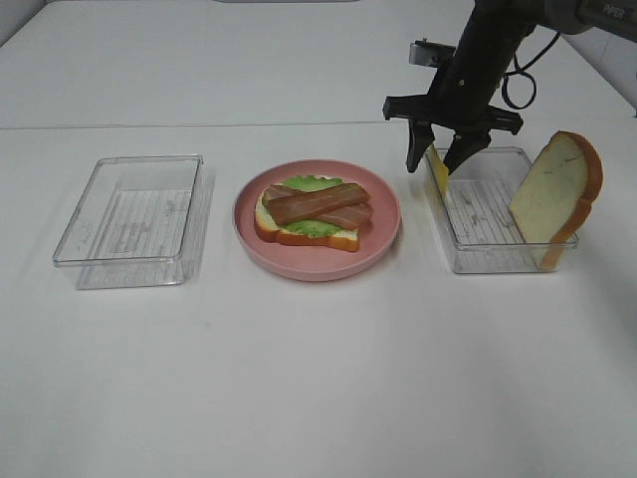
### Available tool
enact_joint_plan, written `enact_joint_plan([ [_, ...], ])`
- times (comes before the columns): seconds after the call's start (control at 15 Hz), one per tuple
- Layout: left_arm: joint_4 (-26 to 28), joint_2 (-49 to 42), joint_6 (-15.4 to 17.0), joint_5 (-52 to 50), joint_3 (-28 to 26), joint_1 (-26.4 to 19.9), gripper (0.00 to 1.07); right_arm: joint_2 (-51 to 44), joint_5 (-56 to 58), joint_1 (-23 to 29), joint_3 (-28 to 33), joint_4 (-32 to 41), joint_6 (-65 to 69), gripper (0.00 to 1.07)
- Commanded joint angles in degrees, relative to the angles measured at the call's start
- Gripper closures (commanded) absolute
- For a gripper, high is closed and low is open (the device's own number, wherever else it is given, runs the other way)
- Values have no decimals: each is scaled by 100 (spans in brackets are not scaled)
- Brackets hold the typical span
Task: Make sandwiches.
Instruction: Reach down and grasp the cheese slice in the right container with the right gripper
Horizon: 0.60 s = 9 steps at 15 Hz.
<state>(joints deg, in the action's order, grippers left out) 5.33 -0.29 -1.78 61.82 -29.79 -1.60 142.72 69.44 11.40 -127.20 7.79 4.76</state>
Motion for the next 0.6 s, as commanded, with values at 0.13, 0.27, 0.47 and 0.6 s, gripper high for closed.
enact_joint_plan([
  [0.13,57,-120,29,-23,17,11,9,-17,235,-29,-17,-143,0,65],
  [0.27,57,-120,29,-23,17,11,9,-17,229,-17,-17,-143,0,65],
  [0.47,57,-120,29,-23,17,11,9,-17,229,-17,-17,-120,0,66],
  [0.6,57,-120,29,-23,17,11,9,-17,252,-17,-17,-120,0,82],
])
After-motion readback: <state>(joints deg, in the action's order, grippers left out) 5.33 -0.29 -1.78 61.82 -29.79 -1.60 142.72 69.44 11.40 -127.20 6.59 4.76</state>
